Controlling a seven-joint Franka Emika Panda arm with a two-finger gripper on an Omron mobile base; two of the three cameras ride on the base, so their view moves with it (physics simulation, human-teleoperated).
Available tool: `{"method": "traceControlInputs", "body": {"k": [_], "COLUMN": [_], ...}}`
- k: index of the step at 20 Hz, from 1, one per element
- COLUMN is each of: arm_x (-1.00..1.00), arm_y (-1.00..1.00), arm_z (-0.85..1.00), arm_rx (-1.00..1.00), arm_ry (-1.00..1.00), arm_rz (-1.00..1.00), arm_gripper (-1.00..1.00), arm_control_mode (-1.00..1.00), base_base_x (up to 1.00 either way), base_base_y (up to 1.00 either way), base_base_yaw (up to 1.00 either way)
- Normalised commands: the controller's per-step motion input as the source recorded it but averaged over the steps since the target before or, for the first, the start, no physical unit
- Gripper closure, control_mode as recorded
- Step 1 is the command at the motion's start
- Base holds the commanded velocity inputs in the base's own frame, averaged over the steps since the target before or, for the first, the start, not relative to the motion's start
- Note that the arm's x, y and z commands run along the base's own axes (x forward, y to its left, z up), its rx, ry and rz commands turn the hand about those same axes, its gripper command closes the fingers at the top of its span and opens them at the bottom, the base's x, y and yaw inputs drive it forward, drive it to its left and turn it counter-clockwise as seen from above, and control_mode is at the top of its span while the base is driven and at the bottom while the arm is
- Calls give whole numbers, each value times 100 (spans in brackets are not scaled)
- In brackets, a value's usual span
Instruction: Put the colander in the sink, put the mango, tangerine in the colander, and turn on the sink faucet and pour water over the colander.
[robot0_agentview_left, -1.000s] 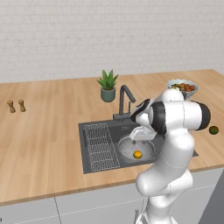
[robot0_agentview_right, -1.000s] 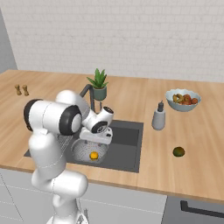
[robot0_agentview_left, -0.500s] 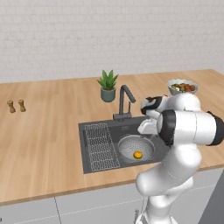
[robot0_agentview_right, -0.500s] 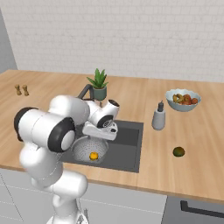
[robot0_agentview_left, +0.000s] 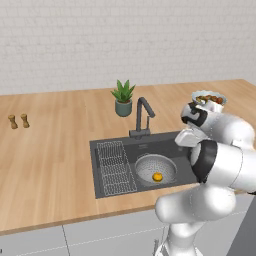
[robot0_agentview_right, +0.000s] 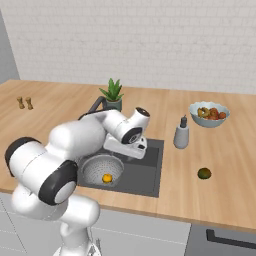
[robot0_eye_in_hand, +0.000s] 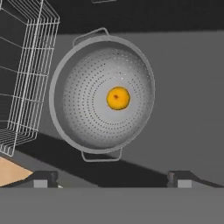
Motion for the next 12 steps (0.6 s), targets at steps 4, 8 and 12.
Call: {"method": "traceControlInputs", "body": {"k": [4,8,12], "arm_x": [-31,-30,-23], "arm_y": [-63,-52,-60], "arm_z": [47,49,25], "arm_rx": [-3,-12,-22], "arm_ry": [0,0,0], "arm_rz": [-22,-35,-46], "arm_gripper": [-100,-100,-100], "arm_control_mode": [-100,-100,-100], "base_base_x": [0,0,0], "base_base_y": [0,0,0], "base_base_yaw": [0,0,0]}}
